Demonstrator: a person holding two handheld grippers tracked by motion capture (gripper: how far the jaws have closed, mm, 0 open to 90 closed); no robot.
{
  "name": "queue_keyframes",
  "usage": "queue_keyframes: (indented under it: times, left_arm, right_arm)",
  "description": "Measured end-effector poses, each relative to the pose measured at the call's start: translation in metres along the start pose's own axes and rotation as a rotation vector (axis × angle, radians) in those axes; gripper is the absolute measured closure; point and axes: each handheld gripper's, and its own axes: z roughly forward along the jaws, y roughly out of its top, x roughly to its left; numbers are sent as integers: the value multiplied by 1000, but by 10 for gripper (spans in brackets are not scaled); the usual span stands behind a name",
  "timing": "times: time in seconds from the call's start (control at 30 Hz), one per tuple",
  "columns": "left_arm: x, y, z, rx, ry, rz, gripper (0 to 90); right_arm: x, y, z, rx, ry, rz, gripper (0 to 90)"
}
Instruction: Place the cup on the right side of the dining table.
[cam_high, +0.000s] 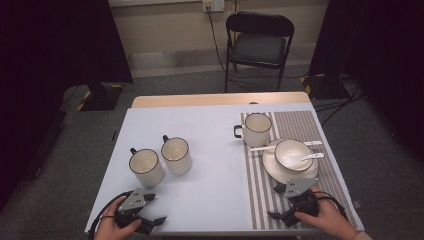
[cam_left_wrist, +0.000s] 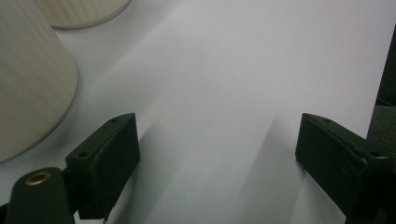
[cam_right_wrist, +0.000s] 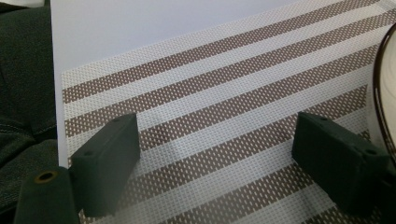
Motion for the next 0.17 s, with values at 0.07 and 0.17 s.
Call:
queue_keyframes:
  times: [0.07,0.17]
  left_arm:
    - [0,0,0,-7,-4,-4,129]
    - [1,-2,0,-26,-14,-28,112]
  right_arm:
    - [0,0,0,0,-1,-1,145]
    - [0,0,0,0,0,0,145]
